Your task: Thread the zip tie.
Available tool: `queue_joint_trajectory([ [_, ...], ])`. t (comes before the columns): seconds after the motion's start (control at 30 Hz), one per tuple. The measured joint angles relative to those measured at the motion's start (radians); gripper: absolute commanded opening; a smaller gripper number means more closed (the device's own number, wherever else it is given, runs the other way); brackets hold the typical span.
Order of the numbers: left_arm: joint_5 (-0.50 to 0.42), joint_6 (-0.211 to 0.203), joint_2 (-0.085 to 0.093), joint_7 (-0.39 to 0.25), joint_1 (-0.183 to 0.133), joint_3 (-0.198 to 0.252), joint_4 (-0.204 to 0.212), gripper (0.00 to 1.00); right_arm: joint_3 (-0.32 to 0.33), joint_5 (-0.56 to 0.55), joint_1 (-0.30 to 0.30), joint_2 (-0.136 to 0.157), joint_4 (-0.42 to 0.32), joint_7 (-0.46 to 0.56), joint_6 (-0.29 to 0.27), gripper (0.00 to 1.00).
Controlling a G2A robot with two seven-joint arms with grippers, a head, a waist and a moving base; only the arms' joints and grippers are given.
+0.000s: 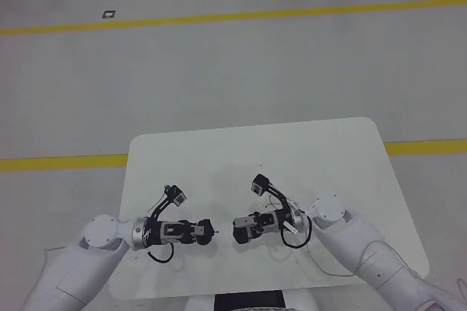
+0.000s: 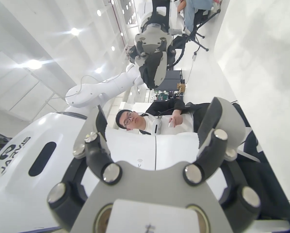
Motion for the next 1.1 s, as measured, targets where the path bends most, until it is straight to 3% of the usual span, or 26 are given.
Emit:
queue_joint_trajectory([
  [0.2, 0.037, 0.0, -0.02, 0.009, 0.073, -0.153, -0.053, 0.0, 0.064, -0.221, -0.022, 0.032, -0.102, -0.048, 0.028, 1.0],
  [0.33, 0.025, 0.0, -0.053, -0.024, 0.119, -0.251, -0.062, 0.0, 0.103, -0.363, -0.035, 0.053, -0.183, -0.045, 0.058, 1.0],
  [0.53, -0.012, 0.0, -0.113, -0.11, 0.153, -0.354, -0.047, 0.0, 0.121, -0.575, -0.036, 0.072, -0.266, -0.027, 0.095, 1.0],
  [0.93, -0.012, 0.0, -0.118, -0.102, 0.146, -0.354, -0.038, 0.0, 0.121, -0.559, -0.036, 0.072, -0.265, -0.027, 0.094, 1.0],
  [1.1, -0.068, 0.0, -0.127, -0.162, 0.138, -0.381, -0.022, 0.0, 0.115, -0.611, -0.028, 0.074, -0.277, -0.035, 0.104, 1.0],
])
